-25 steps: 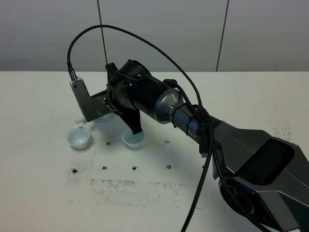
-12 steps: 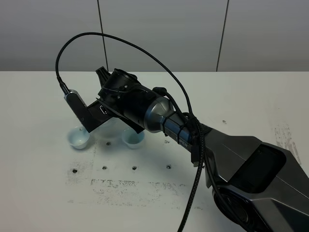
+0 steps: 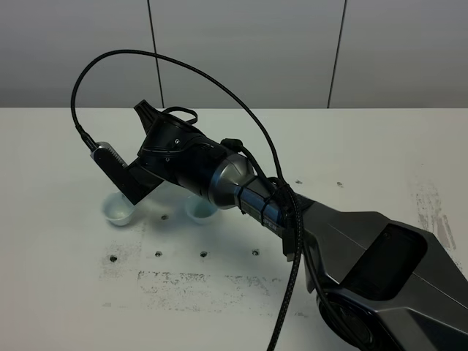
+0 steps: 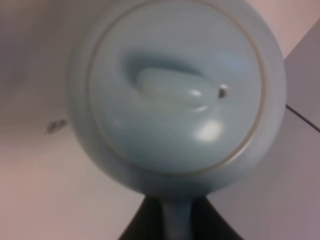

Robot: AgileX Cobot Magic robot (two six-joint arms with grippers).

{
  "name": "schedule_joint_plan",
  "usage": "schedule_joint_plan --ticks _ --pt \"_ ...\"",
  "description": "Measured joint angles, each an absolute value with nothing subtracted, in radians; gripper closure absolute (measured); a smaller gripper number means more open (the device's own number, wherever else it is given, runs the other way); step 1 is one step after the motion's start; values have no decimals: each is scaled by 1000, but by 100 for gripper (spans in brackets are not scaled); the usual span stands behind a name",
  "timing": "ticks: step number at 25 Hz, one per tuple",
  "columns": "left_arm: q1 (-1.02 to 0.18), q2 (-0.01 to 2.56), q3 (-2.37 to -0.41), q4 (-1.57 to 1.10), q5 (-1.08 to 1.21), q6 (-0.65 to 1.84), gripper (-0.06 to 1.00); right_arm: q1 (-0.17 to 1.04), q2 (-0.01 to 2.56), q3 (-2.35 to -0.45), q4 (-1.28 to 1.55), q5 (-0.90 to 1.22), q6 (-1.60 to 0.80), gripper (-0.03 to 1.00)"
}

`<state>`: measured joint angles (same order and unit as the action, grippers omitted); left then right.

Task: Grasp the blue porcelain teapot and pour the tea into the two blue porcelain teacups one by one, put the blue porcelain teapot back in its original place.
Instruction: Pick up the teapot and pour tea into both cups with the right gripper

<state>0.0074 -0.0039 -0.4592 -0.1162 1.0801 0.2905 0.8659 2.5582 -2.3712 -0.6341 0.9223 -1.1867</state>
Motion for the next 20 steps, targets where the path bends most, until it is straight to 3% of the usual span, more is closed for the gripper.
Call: schedule_joint_plan --ticks 20 --pt "7 -4 -459 -116 1080 291 65 891 2558 -2371 -749 920 -1202 90"
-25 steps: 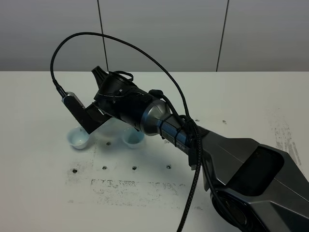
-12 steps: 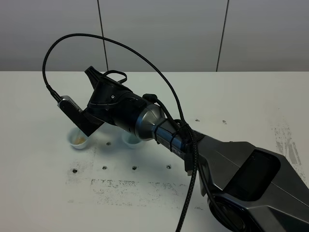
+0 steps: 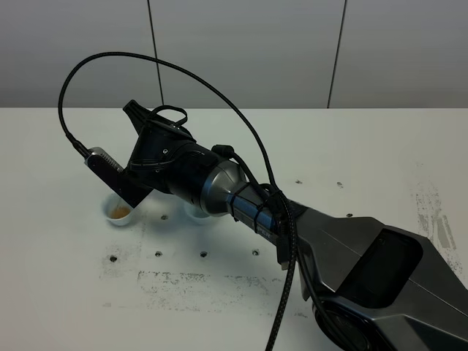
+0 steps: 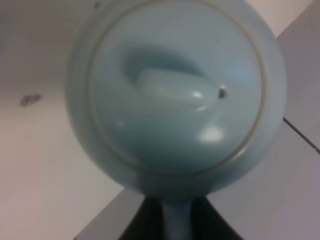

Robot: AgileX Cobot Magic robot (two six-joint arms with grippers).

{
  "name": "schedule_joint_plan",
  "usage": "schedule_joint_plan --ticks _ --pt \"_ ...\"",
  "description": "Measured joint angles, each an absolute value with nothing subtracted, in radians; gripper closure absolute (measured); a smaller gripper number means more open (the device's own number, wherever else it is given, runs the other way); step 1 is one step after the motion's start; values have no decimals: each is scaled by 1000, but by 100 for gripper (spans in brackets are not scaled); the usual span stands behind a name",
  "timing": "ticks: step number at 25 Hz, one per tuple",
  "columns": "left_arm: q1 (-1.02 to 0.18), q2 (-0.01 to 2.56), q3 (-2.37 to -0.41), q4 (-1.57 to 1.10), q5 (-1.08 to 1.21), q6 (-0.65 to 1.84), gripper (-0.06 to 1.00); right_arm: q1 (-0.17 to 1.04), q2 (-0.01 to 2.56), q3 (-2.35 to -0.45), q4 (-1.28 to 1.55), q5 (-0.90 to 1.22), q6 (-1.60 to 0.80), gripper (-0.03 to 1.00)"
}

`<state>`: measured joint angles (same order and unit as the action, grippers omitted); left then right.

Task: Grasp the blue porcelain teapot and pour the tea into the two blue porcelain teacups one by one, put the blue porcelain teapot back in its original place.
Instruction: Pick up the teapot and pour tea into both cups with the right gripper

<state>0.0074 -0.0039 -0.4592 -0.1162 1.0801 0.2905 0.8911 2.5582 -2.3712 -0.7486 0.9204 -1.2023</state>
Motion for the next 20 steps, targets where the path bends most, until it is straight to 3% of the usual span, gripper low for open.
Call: schedule_joint_plan --ticks 20 --pt "7 -4 -459 -116 1080 291 65 911 2558 -2371 -812 913 -1230 90"
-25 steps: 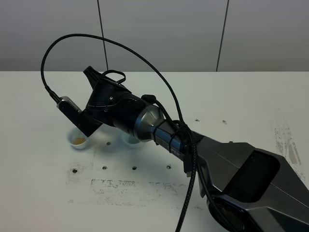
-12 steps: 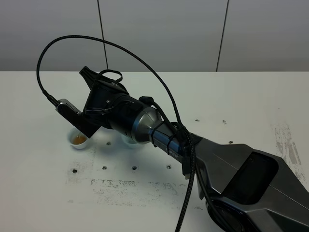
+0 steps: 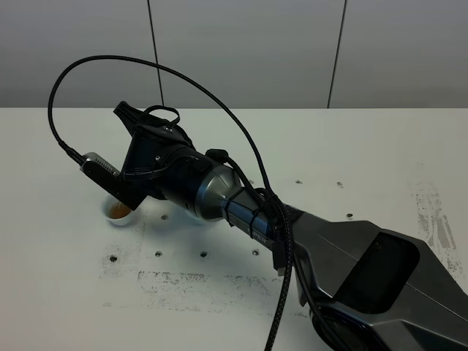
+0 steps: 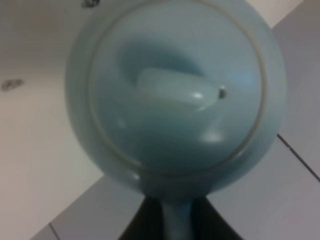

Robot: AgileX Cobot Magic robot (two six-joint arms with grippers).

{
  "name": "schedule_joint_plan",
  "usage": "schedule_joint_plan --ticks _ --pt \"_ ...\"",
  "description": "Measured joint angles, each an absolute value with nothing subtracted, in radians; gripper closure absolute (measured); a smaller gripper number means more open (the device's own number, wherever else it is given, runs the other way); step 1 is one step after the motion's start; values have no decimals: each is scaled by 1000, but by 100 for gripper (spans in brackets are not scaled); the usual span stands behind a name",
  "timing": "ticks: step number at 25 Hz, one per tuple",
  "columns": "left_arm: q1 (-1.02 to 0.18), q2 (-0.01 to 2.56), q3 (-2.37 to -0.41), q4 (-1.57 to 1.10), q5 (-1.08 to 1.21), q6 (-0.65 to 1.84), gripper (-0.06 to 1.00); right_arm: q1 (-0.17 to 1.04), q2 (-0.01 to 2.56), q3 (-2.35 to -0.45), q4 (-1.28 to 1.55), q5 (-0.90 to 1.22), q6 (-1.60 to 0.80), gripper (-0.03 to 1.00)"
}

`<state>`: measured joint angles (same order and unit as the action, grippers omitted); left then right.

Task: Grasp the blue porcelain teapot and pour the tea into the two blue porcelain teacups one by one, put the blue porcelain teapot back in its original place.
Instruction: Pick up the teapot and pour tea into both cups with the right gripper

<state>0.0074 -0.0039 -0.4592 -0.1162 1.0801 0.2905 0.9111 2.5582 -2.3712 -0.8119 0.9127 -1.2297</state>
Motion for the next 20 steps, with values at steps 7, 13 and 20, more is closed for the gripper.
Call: schedule_joint_plan --ticks 7,13,20 --pt "7 -4 -459 -116 1080 291 65 911 2558 -2371 -835 909 -1244 90" --pt "7 -4 -459 -116 1080 291 65 912 2558 -2371 -841 903 -1261 90" --pt "7 -4 -459 -116 1080 291 65 912 2558 -2371 -843 901 -1265 90"
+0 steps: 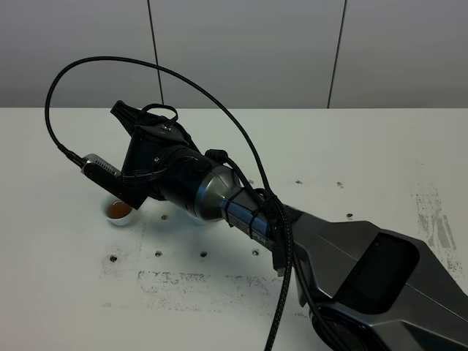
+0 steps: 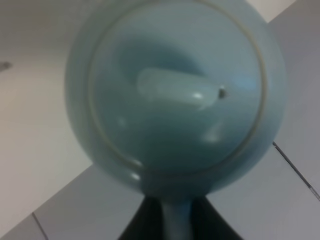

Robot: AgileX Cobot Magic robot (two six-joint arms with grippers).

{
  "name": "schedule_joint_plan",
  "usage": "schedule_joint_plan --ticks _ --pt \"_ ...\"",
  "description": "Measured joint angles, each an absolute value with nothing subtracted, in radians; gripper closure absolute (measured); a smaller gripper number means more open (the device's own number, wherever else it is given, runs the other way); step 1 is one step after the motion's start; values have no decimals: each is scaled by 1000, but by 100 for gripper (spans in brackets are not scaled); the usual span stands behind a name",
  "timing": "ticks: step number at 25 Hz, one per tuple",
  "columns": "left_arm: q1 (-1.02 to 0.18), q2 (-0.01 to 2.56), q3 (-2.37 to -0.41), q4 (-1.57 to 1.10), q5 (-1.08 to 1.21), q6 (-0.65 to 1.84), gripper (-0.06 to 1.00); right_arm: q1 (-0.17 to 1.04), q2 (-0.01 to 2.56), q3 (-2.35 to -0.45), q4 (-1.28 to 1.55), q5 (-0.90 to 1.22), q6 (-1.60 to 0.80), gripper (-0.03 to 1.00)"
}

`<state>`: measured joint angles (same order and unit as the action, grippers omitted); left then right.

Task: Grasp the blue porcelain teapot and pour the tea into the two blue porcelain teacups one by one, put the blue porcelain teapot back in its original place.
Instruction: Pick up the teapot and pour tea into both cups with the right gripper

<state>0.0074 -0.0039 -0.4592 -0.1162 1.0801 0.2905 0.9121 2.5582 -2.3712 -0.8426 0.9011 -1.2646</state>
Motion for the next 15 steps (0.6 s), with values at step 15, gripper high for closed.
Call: schedule_joint_plan --ticks 15 --pt "7 -4 -459 -116 1080 291 65 912 2553 -2371 -822 899 -1261 90"
